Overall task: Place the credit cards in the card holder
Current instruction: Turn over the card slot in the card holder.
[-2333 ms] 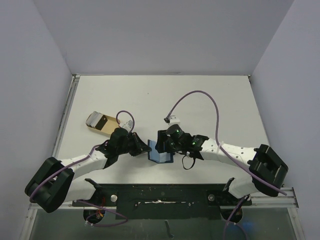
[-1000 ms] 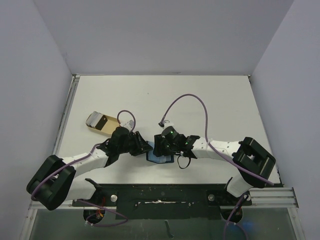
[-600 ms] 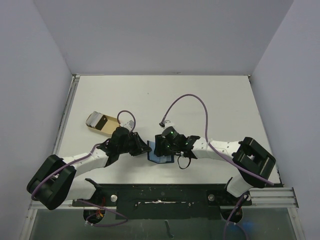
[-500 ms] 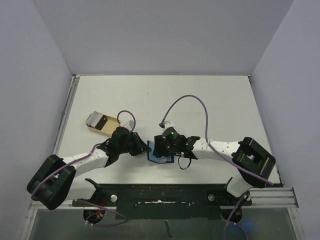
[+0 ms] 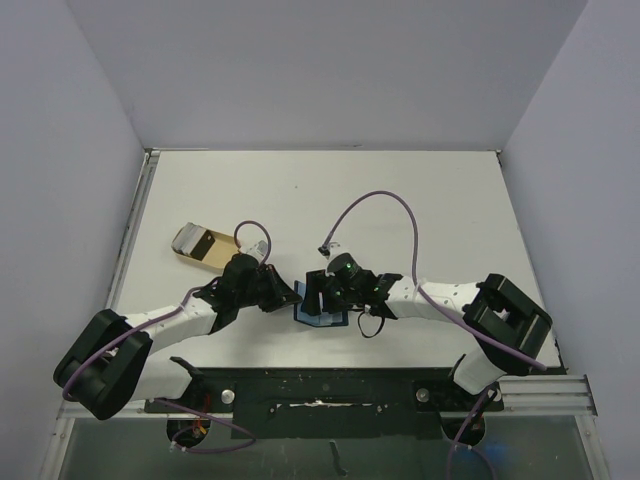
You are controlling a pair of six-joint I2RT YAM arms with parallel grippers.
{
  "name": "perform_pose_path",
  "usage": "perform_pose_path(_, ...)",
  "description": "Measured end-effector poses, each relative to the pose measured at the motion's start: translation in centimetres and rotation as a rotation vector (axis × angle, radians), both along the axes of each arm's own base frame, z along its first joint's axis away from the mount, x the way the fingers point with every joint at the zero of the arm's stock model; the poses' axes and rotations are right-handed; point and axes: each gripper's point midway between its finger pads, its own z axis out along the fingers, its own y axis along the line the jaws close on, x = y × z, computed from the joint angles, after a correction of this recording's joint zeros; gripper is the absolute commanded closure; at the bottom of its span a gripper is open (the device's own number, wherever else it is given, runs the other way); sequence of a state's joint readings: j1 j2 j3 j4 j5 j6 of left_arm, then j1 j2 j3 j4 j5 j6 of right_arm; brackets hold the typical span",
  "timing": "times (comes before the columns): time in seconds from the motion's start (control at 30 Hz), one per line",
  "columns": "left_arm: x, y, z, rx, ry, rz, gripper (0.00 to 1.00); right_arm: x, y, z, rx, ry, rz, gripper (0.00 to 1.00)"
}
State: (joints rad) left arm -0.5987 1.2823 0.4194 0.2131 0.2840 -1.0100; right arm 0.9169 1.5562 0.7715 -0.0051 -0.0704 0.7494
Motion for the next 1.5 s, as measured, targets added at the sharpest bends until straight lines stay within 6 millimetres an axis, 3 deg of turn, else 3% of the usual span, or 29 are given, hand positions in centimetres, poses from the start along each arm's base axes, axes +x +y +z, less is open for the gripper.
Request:
perform_pose_path(0.3, -0.1, 0.2, -0.3, 0.009, 0.005, 0.006, 1.0, -0.1, 0.4, -0.6, 0.007, 0.016, 0.01, 0.38)
perform_pose_path(0.43, 0.0, 0.2, -0.3, 0.011, 0.006, 0.009, 0.89, -0.1, 0.3, -0.7, 0.008, 0.022, 0.002, 0.42)
perform_pose_path(0.53, 0.0, 0.3, -0.3, 0.012, 0.006, 0.01, 0.88, 0.0, 0.1, -0.8, 0.003, 0.027, -0.007, 0.43)
perform_pose_path(0.63, 0.0, 0.3, -0.3, 0.011, 0.006, 0.011, 1.0, -0.1, 0.0, -0.9, -0.002, 0.032, -0.01, 0.44)
perform_pose_path(0.93, 0.0, 0.2, -0.3, 0.01, 0.004, 0.01, 1.0, 0.1, -0.8, -1.4, -0.039, 0.028, -0.035, 0.44)
perform_pose_path(1.1, 0.0, 0.2, -0.2, 0.007, 0.002, 0.008, 1.0, 0.5, -2.8, -1.5, -0.123, 0.01, -0.093, 0.44)
perform_pose_path(1.33, 0.0, 0.2, 0.0, 0.009, 0.003, 0.009, 1.0, 0.9, -6.4, 0.4, -0.24, -0.042, -0.19, 0.45)
perform_pose_path(1.5, 0.3, 0.0, 0.5, 0.008, -0.002, 0.009, 1.0, 1.4, -6.6, 3.6, -0.196, -0.102, -0.226, 0.47)
